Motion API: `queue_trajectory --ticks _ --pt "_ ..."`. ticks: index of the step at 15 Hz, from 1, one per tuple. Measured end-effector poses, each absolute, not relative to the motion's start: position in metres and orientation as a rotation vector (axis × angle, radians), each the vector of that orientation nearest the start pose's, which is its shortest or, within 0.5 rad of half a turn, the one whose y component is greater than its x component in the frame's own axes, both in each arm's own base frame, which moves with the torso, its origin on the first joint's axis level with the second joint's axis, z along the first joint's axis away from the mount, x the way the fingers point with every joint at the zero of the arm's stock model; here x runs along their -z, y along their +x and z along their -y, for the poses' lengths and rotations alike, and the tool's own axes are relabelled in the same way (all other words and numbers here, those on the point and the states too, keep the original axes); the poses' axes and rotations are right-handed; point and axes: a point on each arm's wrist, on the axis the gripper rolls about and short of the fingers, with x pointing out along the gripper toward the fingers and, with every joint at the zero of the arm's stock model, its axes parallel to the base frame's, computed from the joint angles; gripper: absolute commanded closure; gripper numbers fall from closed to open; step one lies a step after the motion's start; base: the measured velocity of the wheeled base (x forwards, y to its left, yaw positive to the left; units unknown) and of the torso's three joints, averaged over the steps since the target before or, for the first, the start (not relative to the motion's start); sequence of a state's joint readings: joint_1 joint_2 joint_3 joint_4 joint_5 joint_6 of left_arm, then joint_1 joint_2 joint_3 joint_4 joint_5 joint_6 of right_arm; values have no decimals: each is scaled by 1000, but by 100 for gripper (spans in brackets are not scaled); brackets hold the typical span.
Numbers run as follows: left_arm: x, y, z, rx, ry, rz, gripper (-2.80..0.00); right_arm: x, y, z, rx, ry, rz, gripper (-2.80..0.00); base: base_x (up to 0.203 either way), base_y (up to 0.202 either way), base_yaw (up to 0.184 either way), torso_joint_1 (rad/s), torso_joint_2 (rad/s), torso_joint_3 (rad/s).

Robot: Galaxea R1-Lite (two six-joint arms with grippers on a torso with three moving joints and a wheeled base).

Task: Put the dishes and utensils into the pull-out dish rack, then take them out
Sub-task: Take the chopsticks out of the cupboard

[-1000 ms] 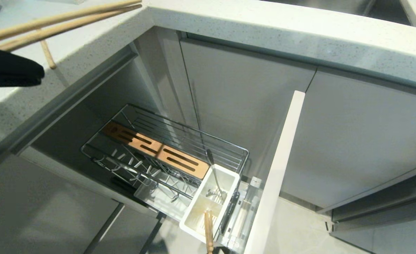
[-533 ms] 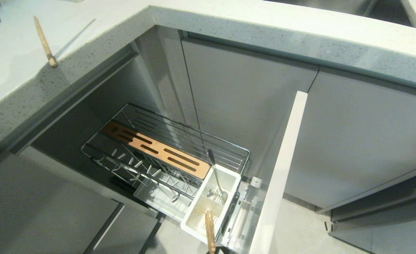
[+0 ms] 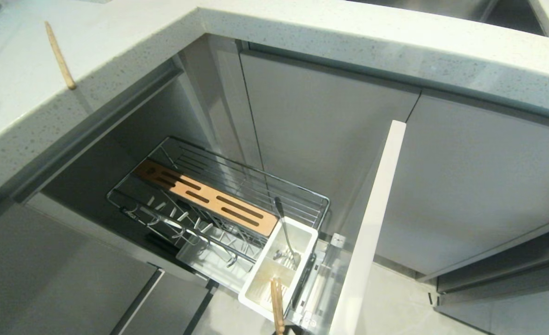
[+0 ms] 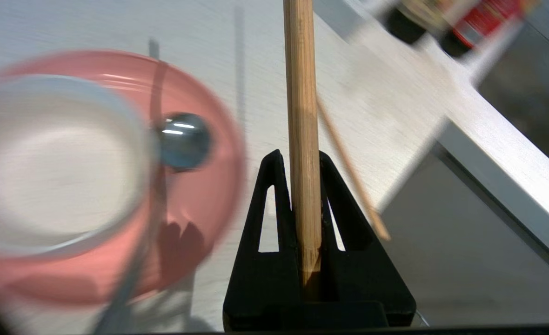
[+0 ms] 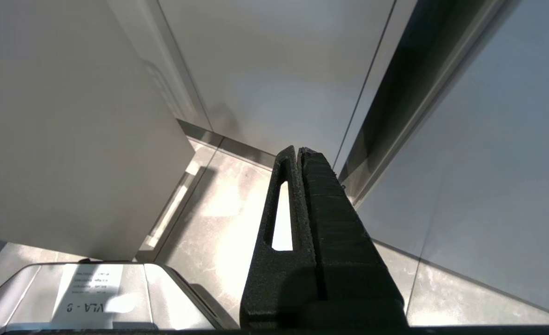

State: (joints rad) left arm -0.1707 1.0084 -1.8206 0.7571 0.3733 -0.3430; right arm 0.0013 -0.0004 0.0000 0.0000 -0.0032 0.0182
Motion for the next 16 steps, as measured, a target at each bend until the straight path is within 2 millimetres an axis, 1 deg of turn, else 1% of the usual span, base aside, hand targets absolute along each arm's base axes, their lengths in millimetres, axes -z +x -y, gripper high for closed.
queue_trajectory --ticks 3,5,6,8,10,13,16 --pt "-428 -18 -5 -436 -365 164 0 -75 -23 0 2 18 0 0 0 0 0 0 0 0" --pt "-420 -28 1 -604 -385 206 0 -75 -23 0 2 18 0 0 0 0 0 0 0 0" --pt "-415 -29 4 -679 -395 217 0 -75 -23 0 2 18 0 0 0 0 0 0 0 0" --pt "-402 -26 8 -829 -416 213 0 -75 -23 0 2 18 0 0 0 0 0 0 0 0" --pt "-388 -19 8 -912 -460 186 0 -75 -23 0 2 18 0 0 0 0 0 0 0 0" --pt "-372 -9 3 -917 -599 156 0 -75 -23 0 2 18 0 0 0 0 0 0 0 0" --pt "-364 0 -3 -889 -779 139 0 -75 -23 0 2 18 0 0 0 0 0 0 0 0"
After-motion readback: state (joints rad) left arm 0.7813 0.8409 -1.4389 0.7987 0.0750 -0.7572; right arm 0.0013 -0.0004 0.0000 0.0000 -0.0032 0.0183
